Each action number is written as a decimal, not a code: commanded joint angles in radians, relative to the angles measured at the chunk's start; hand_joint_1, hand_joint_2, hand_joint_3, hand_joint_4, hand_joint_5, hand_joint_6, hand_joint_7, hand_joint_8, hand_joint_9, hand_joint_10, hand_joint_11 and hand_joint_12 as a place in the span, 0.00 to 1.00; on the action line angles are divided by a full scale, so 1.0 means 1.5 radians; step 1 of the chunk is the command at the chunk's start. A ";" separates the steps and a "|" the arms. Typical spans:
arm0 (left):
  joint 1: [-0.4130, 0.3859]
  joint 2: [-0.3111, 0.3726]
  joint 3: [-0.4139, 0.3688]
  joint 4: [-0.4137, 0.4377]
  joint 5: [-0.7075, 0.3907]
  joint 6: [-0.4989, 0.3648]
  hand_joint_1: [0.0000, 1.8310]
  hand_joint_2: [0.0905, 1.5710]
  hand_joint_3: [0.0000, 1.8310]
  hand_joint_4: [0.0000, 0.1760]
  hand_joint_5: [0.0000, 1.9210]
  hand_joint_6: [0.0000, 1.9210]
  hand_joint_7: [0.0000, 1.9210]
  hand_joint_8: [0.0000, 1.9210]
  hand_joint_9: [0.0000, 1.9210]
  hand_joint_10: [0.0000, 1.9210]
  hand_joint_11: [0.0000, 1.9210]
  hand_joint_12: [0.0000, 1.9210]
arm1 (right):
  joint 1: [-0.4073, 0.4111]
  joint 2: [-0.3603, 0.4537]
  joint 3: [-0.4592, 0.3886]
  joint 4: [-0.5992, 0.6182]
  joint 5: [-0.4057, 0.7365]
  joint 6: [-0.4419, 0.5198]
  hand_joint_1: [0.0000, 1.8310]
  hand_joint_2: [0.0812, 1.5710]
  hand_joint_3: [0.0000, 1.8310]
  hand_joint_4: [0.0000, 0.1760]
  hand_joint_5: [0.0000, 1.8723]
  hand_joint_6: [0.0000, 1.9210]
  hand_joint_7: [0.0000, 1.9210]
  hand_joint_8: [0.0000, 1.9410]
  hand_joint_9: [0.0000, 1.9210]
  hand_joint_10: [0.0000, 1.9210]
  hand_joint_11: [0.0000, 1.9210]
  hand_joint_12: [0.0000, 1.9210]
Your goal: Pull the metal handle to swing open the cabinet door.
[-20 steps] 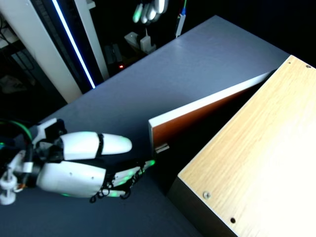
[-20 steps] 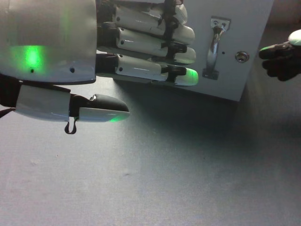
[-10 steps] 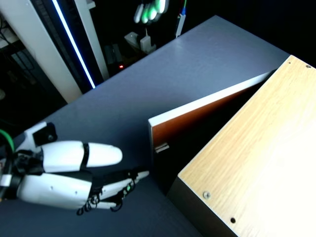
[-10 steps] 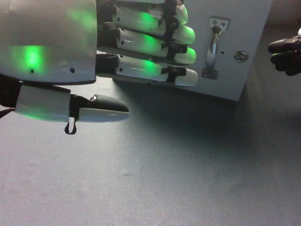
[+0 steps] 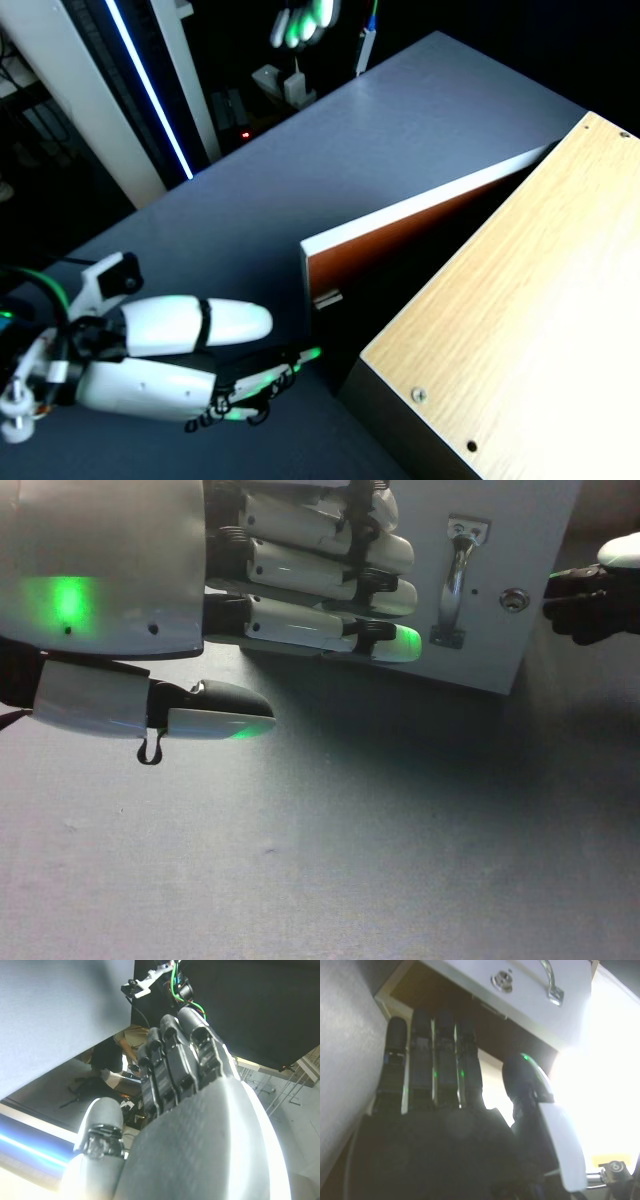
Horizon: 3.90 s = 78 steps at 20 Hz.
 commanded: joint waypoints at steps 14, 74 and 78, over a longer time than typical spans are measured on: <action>-0.006 0.004 0.000 -0.065 -0.016 0.006 0.00 1.00 0.05 0.00 0.20 0.00 0.22 0.00 0.20 0.00 0.00 0.46 | -0.007 0.013 -0.069 0.031 0.060 0.008 0.00 1.00 0.06 0.00 0.27 0.00 0.28 0.00 0.25 0.00 0.01 0.54; -0.006 0.004 0.000 -0.065 -0.016 0.006 0.00 1.00 0.05 0.00 0.19 0.00 0.21 0.00 0.20 0.00 0.00 0.45 | 0.029 -0.133 -0.249 0.087 0.142 -0.109 0.00 1.00 0.06 0.00 0.27 0.00 0.27 0.00 0.25 0.00 0.02 0.55; -0.006 0.004 0.000 -0.065 -0.016 0.006 0.00 1.00 0.05 0.00 0.19 0.00 0.21 0.00 0.20 0.00 0.00 0.45 | 0.034 -0.142 -0.244 0.092 0.142 -0.110 0.00 1.00 0.06 0.00 0.27 0.00 0.28 0.00 0.25 0.00 0.02 0.55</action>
